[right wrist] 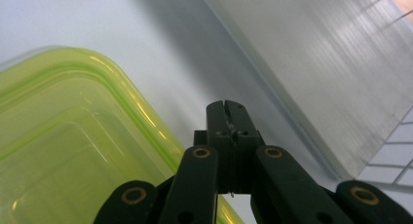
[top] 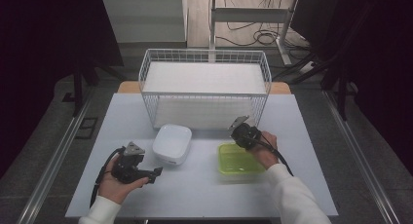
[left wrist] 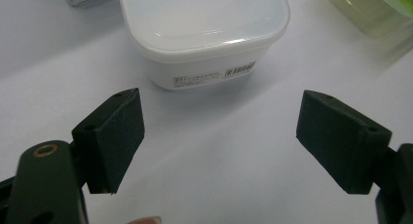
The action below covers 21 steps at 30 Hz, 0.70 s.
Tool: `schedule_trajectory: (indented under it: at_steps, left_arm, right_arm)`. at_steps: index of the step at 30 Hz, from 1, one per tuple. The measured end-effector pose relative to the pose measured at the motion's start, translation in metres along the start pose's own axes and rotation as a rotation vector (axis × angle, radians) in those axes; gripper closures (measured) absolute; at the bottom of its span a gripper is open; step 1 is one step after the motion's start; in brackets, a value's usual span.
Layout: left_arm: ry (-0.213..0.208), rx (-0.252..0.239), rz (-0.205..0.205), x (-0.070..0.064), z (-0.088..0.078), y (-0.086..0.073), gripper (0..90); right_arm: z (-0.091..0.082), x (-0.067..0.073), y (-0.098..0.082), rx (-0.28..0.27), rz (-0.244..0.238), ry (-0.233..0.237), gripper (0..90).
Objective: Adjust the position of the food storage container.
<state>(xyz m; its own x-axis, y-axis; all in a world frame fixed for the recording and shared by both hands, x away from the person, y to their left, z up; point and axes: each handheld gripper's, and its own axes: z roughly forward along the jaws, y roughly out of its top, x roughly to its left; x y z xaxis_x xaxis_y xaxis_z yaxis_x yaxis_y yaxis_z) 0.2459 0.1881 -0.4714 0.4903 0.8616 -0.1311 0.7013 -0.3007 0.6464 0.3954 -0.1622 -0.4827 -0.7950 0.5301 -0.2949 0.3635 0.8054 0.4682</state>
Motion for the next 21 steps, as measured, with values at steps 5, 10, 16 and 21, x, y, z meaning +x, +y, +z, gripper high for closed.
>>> schedule_trajectory:
  at_steps: [5,10,16,21]
  left_arm:
    - [0.003,0.001,-0.006,0.002,0.000,0.000,17.5]
    - [0.003,0.005,-0.006,0.003,0.001,0.000,17.6]
    - [0.012,0.002,-0.012,0.006,0.000,-0.001,17.3]
    - [0.027,-0.019,-0.064,0.012,-0.003,-0.004,17.2]
  right_arm:
    - [-0.002,0.003,-0.003,0.000,0.009,0.012,89.2]
    - [-0.004,0.006,-0.003,0.005,0.004,0.020,89.2]
    - [-0.012,-0.001,-0.005,-0.035,0.050,-0.008,89.2]
    - [-0.044,-0.012,-0.020,-0.141,0.196,0.009,89.1]
